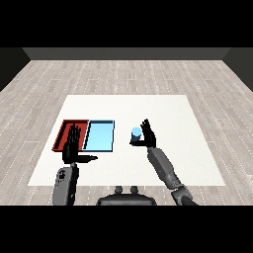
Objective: Pick the blue can and put it in the blue box
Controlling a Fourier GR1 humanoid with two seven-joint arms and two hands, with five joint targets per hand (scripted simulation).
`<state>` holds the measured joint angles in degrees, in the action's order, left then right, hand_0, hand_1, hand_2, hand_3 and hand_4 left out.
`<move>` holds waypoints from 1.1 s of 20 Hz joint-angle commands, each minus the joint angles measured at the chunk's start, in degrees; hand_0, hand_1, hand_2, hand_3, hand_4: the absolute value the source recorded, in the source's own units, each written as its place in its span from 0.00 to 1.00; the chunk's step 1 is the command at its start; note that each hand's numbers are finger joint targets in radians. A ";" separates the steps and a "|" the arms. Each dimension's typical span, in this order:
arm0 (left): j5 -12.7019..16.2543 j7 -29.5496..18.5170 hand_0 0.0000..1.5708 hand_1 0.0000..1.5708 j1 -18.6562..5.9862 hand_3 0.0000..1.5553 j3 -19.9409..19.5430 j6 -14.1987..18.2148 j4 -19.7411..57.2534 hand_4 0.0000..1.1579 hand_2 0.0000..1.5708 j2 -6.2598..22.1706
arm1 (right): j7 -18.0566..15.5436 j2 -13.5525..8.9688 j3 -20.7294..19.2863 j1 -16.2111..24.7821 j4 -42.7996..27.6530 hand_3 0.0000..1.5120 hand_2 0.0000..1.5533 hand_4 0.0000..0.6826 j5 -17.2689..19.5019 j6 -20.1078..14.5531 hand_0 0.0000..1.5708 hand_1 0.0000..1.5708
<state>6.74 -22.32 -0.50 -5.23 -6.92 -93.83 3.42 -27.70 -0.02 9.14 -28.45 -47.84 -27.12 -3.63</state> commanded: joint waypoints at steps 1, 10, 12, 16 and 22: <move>-0.10 2.30 0.00 0.00 -4.71 0.00 -0.57 2.04 0.86 0.00 0.00 -0.08 | -2.74 0.02 -2.77 -3.24 7.81 0.00 0.00 0.00 -0.41 4.41 0.00 0.00; 0.74 1.03 0.00 0.00 0.57 0.00 0.41 -0.47 -2.08 0.00 0.00 -0.12 | -3.32 0.02 1.35 -7.08 12.08 0.00 0.00 0.00 -5.04 2.38 0.00 0.00; 3.25 4.98 0.00 0.00 2.61 0.00 0.56 -0.80 -7.14 0.00 0.00 -0.37 | -2.56 -0.76 -0.80 -7.88 15.09 0.00 0.00 0.00 -2.66 4.30 0.00 0.00; 2.54 4.79 0.00 0.00 -1.89 0.00 -1.83 -0.59 -2.34 0.00 0.00 1.86 | -3.78 0.01 4.69 -6.18 11.43 0.00 0.00 0.00 -6.85 1.47 0.00 0.00; 1.27 -0.39 0.00 0.00 -1.54 0.00 -2.37 -0.48 2.48 0.00 0.00 1.18 | -2.35 0.00 2.55 -12.51 16.95 0.00 0.00 0.00 -6.93 -5.00 0.00 0.00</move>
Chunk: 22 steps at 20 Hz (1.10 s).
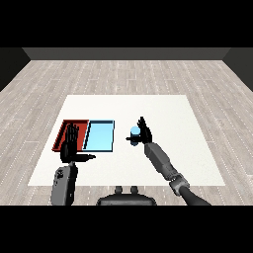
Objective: Pick the blue can and put it in the blue box
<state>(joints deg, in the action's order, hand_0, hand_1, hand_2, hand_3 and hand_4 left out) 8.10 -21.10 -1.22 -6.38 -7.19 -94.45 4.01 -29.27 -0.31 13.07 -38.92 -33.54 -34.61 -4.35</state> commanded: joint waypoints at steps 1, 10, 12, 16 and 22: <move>0.46 0.49 0.00 0.00 0.89 0.00 0.40 -0.34 -0.19 0.00 0.00 -0.40 | -2.44 0.29 -0.56 -4.29 6.51 0.83 0.84 0.61 0.73 -9.11 0.69 0.69; 0.71 2.12 0.00 0.00 0.42 0.00 0.40 0.02 -1.83 0.00 0.00 -0.15 | -0.86 0.30 7.17 -4.61 7.10 0.94 0.95 0.91 -1.43 -19.94 0.96 0.96; 0.07 1.44 0.00 0.00 1.01 0.00 0.19 -0.08 -1.69 0.00 0.00 0.32 | -3.86 0.30 2.06 -5.04 11.18 0.95 0.96 0.90 1.21 -14.76 0.95 0.95; -3.36 -0.22 0.00 0.00 5.62 0.00 3.74 0.52 -4.06 0.00 0.00 -1.35 | -4.54 0.29 5.46 -2.31 3.58 0.93 0.94 0.94 4.07 -17.87 0.95 0.95; -5.04 5.52 0.00 0.00 -3.42 0.00 7.17 2.57 -0.61 0.00 0.00 -3.26 | 7.83 -5.24 7.61 -4.25 -8.84 0.93 0.94 0.91 8.17 -22.64 0.93 0.93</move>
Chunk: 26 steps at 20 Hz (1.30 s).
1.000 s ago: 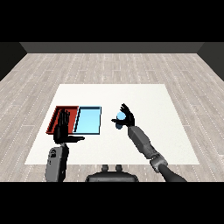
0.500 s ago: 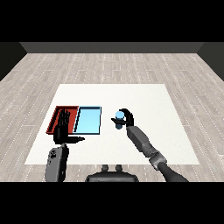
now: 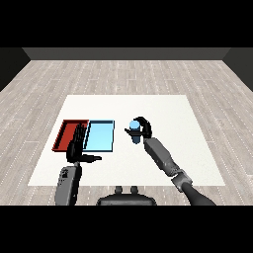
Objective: Pick the blue can and put it in the blue box
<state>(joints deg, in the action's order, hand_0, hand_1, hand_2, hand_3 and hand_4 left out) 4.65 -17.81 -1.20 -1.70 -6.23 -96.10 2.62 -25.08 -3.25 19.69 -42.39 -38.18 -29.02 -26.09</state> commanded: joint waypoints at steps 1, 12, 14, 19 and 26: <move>-1.62 0.11 0.00 0.00 -3.47 0.00 1.67 0.13 5.27 0.00 0.00 -0.89 | 3.77 -2.72 2.01 -0.71 -6.88 0.92 0.93 0.91 4.01 -3.62 0.91 0.91; -4.27 4.00 0.00 0.00 -3.86 0.00 8.74 3.59 7.19 0.00 0.00 -2.60 | 16.69 -12.72 6.31 13.28 -38.07 0.93 0.93 0.91 11.81 -4.80 0.91 0.91; -4.19 2.60 0.00 0.00 -4.02 0.00 12.15 7.28 8.57 0.00 0.00 -2.61 | 16.96 -12.88 4.63 15.49 -39.82 0.93 0.93 0.91 13.20 -3.35 0.90 0.90; 0.41 5.46 0.00 0.00 -4.16 0.00 12.30 2.92 8.10 0.00 0.00 -2.61 | 18.29 -12.37 3.95 18.72 -42.31 0.93 0.93 0.89 17.63 -2.66 0.91 0.91; 2.33 6.40 0.00 0.00 -7.28 0.00 15.64 5.53 12.44 0.00 0.00 -2.62 | 22.48 -6.93 1.17 11.59 -39.16 0.93 0.94 0.89 23.39 -0.01 0.93 0.93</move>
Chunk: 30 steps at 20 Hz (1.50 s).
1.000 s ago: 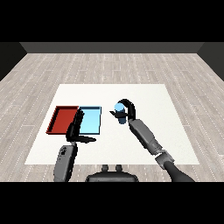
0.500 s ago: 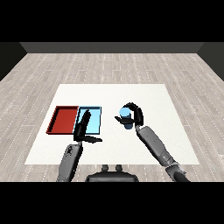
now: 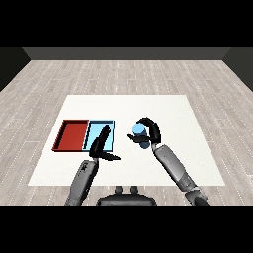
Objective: Pick the blue can and put it in the blue box
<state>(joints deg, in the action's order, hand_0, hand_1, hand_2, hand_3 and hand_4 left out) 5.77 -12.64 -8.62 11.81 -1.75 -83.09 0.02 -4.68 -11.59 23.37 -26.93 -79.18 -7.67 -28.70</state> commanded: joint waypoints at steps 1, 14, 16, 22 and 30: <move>1.14 -2.59 0.00 0.00 -0.97 0.00 2.98 1.98 4.68 0.00 0.00 -0.02 | 4.65 0.71 0.36 1.71 -6.78 0.93 0.94 0.89 3.69 1.05 0.93 0.93; 8.01 -3.26 0.00 0.00 -12.70 0.00 5.91 8.91 16.42 0.00 0.00 -0.02 | 4.70 5.13 -3.17 5.11 -8.82 0.92 0.95 0.89 10.12 8.37 0.95 0.95; 6.68 -0.59 0.00 0.00 -6.35 0.00 10.68 11.04 8.51 0.00 0.00 -0.02 | 4.33 9.77 -3.33 3.98 -5.86 0.93 0.94 0.88 13.17 7.13 0.94 0.94; 10.24 -2.74 0.00 0.00 -8.72 0.00 12.88 13.02 15.03 0.00 0.00 -0.02 | 5.08 11.48 -5.03 1.83 -5.20 0.92 0.94 0.89 13.29 8.42 0.95 0.95; 11.13 -4.53 0.00 0.00 -12.57 0.00 11.35 12.52 17.69 0.00 0.00 -0.02 | 5.74 11.57 -0.27 2.34 -6.42 0.93 0.94 0.89 14.46 7.14 0.95 0.95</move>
<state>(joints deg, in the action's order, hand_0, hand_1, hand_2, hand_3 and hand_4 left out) 16.98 -16.11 -19.74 23.76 11.19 -67.71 0.01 -0.62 -0.32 20.57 -23.53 -85.08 6.42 -20.11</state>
